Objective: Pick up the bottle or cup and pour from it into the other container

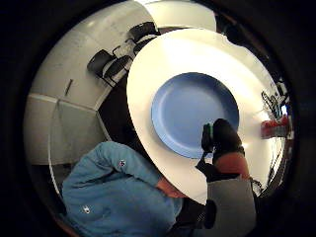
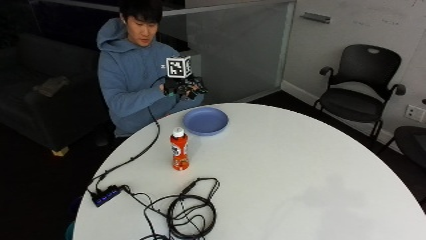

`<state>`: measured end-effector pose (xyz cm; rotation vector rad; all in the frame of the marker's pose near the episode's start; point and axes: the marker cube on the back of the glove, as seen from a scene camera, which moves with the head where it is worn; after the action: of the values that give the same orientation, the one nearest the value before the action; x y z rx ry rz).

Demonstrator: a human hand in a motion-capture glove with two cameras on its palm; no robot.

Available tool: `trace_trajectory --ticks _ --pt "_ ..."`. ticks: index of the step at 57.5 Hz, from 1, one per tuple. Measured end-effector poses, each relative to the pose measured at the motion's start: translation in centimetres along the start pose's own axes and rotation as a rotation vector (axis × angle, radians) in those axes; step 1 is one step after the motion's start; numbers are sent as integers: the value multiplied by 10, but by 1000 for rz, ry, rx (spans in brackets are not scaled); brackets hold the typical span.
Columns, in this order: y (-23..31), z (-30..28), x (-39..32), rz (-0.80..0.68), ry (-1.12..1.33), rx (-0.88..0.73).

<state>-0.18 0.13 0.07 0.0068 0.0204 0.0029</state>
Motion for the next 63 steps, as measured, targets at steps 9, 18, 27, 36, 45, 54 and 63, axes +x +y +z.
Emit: trace_trajectory --ticks 9,18,27,36,45,54,63 --pt "3 -7 7 25 29 35" --pt "15 -11 9 24 32 51" --pt "31 -20 29 43 34 106" --pt "53 -36 73 115 29 205" --pt "79 -48 123 192 19 256" --pt "106 -48 171 264 -97 312" --pt "133 -29 222 326 -283 390"
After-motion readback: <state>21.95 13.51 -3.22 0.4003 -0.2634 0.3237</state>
